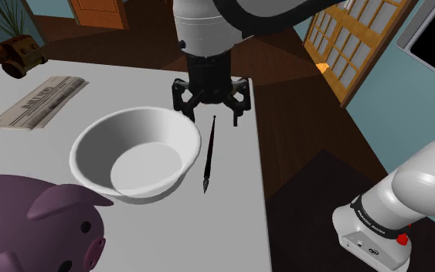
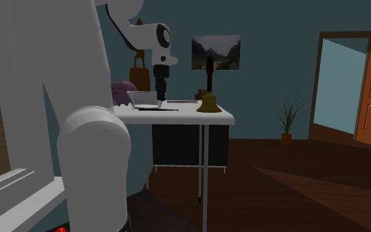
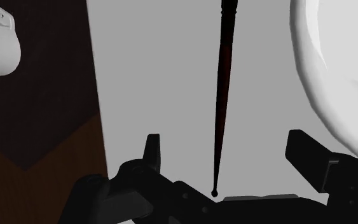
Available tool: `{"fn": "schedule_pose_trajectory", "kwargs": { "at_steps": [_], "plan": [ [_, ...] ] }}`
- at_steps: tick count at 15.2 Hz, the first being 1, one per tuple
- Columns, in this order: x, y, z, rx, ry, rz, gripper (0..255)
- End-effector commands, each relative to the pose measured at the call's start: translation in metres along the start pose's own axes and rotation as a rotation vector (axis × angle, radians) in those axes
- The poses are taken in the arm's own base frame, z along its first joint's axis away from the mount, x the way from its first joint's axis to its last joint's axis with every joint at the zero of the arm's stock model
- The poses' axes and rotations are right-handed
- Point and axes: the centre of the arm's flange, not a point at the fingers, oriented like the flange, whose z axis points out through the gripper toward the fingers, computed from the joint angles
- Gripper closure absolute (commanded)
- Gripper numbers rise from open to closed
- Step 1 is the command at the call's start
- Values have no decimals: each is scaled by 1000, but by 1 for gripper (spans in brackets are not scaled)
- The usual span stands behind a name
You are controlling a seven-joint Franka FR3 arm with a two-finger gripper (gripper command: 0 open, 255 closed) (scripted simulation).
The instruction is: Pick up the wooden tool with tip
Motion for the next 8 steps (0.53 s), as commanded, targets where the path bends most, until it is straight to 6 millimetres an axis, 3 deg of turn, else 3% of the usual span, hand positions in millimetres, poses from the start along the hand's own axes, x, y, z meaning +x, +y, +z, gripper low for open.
{"fn": "schedule_pose_trajectory", "kwargs": {
  "at_steps": [1, 5, 8],
  "plan": [
    [-4, -6, 12, -5, -4, 4, 0],
    [-4, -8, 33, -5, -4, 4, 0],
    [-4, -8, 36, -5, -4, 4, 0]
  ]
}}
